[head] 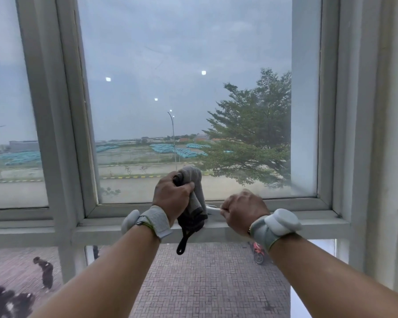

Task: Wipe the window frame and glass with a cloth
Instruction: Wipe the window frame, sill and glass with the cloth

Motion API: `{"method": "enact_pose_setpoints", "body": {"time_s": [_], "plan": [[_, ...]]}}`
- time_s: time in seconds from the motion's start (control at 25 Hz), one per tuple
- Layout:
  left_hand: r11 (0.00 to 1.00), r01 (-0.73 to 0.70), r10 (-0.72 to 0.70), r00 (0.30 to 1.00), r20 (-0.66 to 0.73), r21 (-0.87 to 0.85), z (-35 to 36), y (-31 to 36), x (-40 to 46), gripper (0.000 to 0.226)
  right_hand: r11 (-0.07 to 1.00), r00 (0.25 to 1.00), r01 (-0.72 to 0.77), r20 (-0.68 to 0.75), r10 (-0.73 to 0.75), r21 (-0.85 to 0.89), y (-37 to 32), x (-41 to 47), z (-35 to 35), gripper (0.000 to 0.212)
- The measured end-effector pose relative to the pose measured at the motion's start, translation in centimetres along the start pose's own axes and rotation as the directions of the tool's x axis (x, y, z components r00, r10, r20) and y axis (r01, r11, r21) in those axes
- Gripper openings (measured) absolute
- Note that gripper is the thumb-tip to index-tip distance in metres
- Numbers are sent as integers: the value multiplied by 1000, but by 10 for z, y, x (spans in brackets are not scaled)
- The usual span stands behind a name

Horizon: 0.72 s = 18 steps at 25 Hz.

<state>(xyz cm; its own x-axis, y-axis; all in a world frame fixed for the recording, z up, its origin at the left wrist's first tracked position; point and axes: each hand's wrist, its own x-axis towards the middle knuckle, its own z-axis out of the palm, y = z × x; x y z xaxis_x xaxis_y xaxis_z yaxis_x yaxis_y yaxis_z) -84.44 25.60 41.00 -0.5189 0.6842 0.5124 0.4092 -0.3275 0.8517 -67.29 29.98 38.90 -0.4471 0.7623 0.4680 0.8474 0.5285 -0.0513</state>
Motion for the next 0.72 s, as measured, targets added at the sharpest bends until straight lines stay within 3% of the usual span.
{"method": "enact_pose_setpoints", "body": {"time_s": [0.04, 0.12, 0.2, 0.24, 0.36, 0.48, 0.56, 0.72], "plan": [[1000, -1, 1, 1000, -21, 12, 1, 1, -4, 13, 999, 1000, 10, -31, -8, 52, -1, -4, -3, 32], [999, -5, 8, 998, -64, 47, 5, 3, -12, 12, 923, 996, 33, -90, 1, 384, -4, -10, -11, 43], [999, 2, 2, 996, -94, 49, 10, 7, -22, 12, 682, 998, 62, -27, -62, 728, -17, -17, -17, 62], [999, 1, 3, 996, -85, 47, 11, 9, -27, 13, 580, 995, 50, 9, -99, 813, -24, -19, -16, 72], [998, 53, -53, 998, -17, 19, 11, 13, -42, 28, 478, 989, 61, 13, -150, 876, -40, -22, -11, 83], [982, 171, -167, 985, 54, -78, -9, 17, -51, 50, 315, 972, 86, -11, -233, 945, -56, -21, -6, 61], [977, 177, -164, 980, 110, -120, -26, 17, -56, 47, 295, 978, 97, -35, -208, 951, -70, -18, 0, 51], [988, 127, -109, 977, 184, -87, -63, 20, -58, 43, 372, 996, 81, -62, -62, 925, -100, -6, 11, 39]]}}
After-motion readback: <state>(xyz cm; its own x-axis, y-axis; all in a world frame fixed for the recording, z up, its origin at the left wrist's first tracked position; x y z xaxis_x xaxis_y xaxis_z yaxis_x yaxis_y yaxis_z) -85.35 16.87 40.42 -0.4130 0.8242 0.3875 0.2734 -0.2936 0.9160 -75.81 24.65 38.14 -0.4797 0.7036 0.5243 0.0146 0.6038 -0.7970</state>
